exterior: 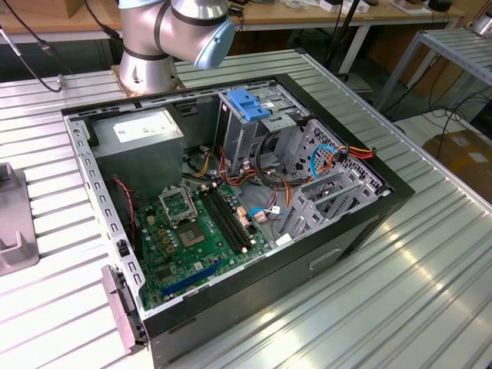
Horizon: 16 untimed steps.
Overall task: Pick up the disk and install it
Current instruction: 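Reach for the disk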
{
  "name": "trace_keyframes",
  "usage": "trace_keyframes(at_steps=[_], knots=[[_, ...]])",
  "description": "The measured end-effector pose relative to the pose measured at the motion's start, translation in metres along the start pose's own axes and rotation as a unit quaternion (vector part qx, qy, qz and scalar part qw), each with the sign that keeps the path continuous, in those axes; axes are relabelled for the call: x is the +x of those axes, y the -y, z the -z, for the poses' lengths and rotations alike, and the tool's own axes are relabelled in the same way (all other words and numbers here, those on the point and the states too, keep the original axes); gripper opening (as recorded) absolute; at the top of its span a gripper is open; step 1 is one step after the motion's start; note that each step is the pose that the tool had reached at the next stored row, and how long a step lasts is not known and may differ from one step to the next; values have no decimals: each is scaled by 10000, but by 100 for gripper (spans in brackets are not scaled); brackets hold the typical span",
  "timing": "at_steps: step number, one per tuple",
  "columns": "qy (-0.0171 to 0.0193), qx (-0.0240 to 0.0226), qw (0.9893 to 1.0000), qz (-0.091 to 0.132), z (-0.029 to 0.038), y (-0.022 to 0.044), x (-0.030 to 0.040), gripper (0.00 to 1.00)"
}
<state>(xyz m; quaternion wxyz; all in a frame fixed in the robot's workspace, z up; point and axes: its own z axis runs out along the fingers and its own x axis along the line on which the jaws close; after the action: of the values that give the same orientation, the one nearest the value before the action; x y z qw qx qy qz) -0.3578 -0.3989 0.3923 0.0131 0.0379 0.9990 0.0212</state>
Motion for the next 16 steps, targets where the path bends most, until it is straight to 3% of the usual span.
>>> trace_keyframes(at_steps=[16], knots=[[0, 0, 10000, 0, 2, 7, 95, 10]])
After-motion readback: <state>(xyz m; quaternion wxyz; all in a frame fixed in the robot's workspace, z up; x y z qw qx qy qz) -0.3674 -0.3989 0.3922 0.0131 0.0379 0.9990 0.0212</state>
